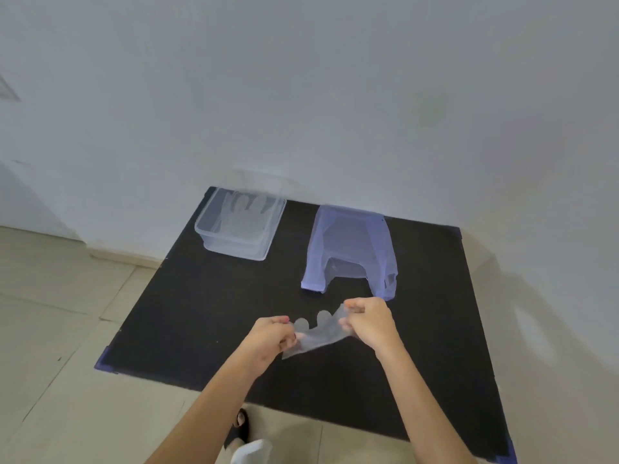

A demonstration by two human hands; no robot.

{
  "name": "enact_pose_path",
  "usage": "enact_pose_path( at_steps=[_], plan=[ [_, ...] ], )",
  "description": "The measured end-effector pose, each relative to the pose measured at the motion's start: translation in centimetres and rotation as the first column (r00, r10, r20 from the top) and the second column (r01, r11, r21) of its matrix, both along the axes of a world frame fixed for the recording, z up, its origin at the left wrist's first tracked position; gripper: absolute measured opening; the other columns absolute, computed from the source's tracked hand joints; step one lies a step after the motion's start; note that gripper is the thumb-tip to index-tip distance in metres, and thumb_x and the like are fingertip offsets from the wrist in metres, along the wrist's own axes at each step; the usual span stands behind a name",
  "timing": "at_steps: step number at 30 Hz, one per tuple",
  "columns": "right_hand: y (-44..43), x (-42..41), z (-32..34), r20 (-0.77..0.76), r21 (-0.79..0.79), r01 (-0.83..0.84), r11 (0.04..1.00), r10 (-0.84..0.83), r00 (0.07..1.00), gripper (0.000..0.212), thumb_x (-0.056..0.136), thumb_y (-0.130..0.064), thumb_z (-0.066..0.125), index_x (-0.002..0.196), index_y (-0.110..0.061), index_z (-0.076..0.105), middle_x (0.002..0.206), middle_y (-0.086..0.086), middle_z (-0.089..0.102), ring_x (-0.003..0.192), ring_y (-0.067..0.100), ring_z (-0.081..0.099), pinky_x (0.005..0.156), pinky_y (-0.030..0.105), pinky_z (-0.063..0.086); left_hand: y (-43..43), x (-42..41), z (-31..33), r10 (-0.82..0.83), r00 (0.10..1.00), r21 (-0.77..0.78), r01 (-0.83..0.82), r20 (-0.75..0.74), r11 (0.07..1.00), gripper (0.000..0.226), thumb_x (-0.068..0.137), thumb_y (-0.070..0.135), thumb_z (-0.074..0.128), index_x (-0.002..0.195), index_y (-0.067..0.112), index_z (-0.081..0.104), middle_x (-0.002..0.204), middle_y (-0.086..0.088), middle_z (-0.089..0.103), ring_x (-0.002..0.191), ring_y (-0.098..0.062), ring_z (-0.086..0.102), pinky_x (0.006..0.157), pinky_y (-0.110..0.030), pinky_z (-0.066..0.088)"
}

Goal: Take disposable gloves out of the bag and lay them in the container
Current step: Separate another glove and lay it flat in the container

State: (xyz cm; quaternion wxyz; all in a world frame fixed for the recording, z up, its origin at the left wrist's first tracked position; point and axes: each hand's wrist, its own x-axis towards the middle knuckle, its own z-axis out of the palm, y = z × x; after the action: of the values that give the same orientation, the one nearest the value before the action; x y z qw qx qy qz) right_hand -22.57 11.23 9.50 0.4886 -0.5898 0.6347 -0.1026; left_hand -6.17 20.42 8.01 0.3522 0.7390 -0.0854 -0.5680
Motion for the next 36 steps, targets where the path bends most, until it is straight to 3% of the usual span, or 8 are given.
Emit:
enact_pose_path(
  at_steps=[3,8,15,20,25,31,34,36],
  plan=[
    [-1.5,3.4,1.7,-0.003,-0.043,0.003,0.999,-0.004,1.000,0.032,0.081,-0.002,0.068,0.105,-0.023,0.067,0.107,0.008,0.067,0.088,0.025,0.067,0.075,0.035,0.059,-1.6,4.3,1.2,0.041,0.999,-0.074,-0.044,-0.036,0.996,0.053,0.077,-0.016,0.051,0.127,0.003,0.056,0.116,-0.020,0.060,0.104,-0.029,0.062,0.097,-0.041,0.052],
    [-3.8,10.2,4.6,0.051,-0.120,0.083,0.989,-0.077,0.996,0.041,0.081,-0.003,0.070,0.121,-0.010,0.064,0.122,0.016,0.064,0.107,0.035,0.063,0.093,0.039,0.054,-4.8,12.1,4.4,-0.046,0.997,-0.248,0.031,-0.054,0.968,0.046,0.081,-0.014,0.047,0.121,0.005,0.061,0.105,-0.017,0.060,0.093,-0.026,0.055,0.096,-0.040,0.050],
    [-6.4,19.3,8.5,0.220,-0.216,0.216,0.952,-0.169,0.961,0.036,0.087,0.000,0.060,0.120,-0.012,0.066,0.106,0.002,0.066,0.096,0.020,0.063,0.064,0.015,0.048,-11.0,22.9,7.8,-0.088,0.988,-0.343,0.126,0.126,0.931,0.035,0.082,-0.006,0.054,0.111,0.004,0.069,0.108,-0.013,0.066,0.096,-0.021,0.060,0.098,-0.029,0.047],
    [-8.6,24.6,8.7,0.294,-0.255,0.311,0.916,-0.233,0.927,0.033,0.085,0.005,0.057,0.114,-0.006,0.069,0.114,0.011,0.069,0.095,0.016,0.061,0.089,0.036,0.052,-14.3,28.2,8.9,-0.079,0.980,-0.402,0.147,0.181,0.904,0.044,0.080,-0.006,0.058,0.122,0.005,0.062,0.119,-0.011,0.062,0.112,-0.028,0.059,0.104,-0.037,0.044],
    [-12.6,29.3,8.5,0.332,-0.219,0.309,0.926,-0.227,0.916,0.049,0.084,-0.001,0.067,0.131,-0.005,0.058,0.134,0.010,0.060,0.118,0.025,0.060,0.102,0.041,0.050,-18.1,32.8,8.8,-0.055,0.991,-0.386,0.099,0.123,0.917,0.035,0.079,-0.008,0.059,0.111,0.004,0.066,0.109,-0.019,0.065,0.101,-0.030,0.062,0.092,-0.034,0.050],
    [-17.9,34.4,8.8,0.413,-0.200,0.315,0.928,-0.212,0.886,0.046,0.089,0.006,0.056,0.135,-0.001,0.053,0.139,0.010,0.054,0.099,0.022,0.069,0.060,0.009,0.054,-22.2,36.9,9.1,-0.005,0.999,-0.402,0.026,0.054,0.915,0.020,0.080,-0.015,0.055,0.090,-0.004,0.068,0.081,-0.015,0.064,0.072,-0.023,0.057,0.063,-0.022,0.048],
    [-19.3,35.8,9.3,0.456,-0.220,0.339,0.915,-0.211,0.865,0.046,0.090,0.010,0.050,0.136,0.002,0.050,0.141,0.013,0.052,0.105,0.025,0.067,0.062,0.010,0.055,-23.6,37.8,10.1,0.068,0.997,-0.450,-0.071,-0.025,0.890,0.021,0.081,-0.016,0.052,0.090,-0.004,0.066,0.078,-0.013,0.060,0.068,-0.018,0.055,0.048,-0.013,0.047],
    [-20.0,36.5,9.4,0.479,-0.228,0.347,0.910,-0.206,0.854,0.046,0.090,0.010,0.050,0.135,0.002,0.050,0.141,0.012,0.052,0.106,0.025,0.067,0.067,0.012,0.057,-24.0,38.6,10.3,0.092,0.985,-0.426,-0.148,-0.149,0.893,0.024,0.084,-0.015,0.050,0.091,0.001,0.065,0.083,-0.012,0.058,0.074,-0.019,0.056,0.063,-0.016,0.052]
  ],
)
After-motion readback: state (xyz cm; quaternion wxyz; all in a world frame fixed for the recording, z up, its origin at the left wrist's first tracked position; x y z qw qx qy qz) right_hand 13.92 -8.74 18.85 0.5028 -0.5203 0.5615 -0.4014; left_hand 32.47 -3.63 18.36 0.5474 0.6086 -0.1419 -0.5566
